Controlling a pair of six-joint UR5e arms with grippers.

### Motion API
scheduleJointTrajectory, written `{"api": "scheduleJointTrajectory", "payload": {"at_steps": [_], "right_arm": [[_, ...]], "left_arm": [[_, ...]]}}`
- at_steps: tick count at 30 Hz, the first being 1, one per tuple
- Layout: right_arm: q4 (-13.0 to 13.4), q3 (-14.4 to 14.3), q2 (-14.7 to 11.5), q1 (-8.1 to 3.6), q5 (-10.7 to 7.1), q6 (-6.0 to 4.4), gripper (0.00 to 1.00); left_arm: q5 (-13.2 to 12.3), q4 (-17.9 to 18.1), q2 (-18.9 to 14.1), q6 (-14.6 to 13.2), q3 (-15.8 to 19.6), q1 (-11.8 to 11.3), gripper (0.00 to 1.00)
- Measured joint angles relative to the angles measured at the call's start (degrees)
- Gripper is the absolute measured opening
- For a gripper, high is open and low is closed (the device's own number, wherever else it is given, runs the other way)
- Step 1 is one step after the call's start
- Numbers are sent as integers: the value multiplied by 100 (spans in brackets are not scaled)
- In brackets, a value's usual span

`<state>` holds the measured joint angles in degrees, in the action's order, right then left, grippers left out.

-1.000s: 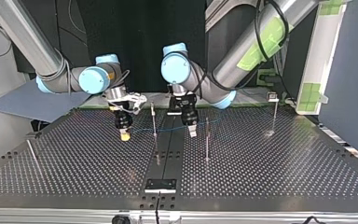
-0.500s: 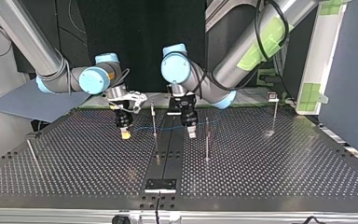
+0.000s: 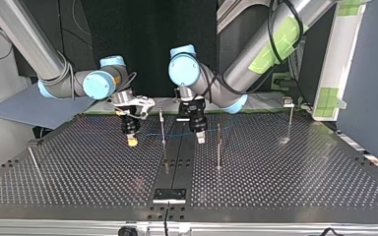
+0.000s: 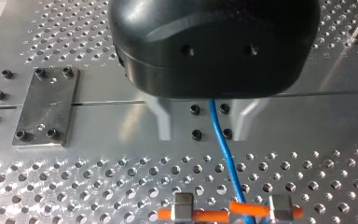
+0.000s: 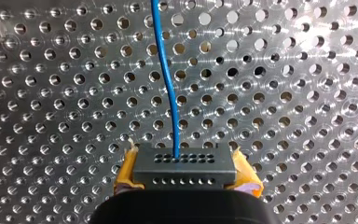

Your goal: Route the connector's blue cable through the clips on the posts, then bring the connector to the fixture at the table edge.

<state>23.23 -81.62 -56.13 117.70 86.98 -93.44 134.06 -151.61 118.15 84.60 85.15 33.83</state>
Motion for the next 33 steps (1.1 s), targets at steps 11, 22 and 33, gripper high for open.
{"api": "scheduleJointTrajectory", "payload": {"at_steps": [11,22,33], "right_arm": [[10,-7,0,-10,-4,0,0],[18,-9,0,-14,8,0,0],[-80,-8,0,10,18,6,0]], "left_arm": [[-12,35,-3,-23,1,11,0],[-34,-94,-2,-106,1,38,0],[-381,-508,-1,-34,36,89,0]]}}
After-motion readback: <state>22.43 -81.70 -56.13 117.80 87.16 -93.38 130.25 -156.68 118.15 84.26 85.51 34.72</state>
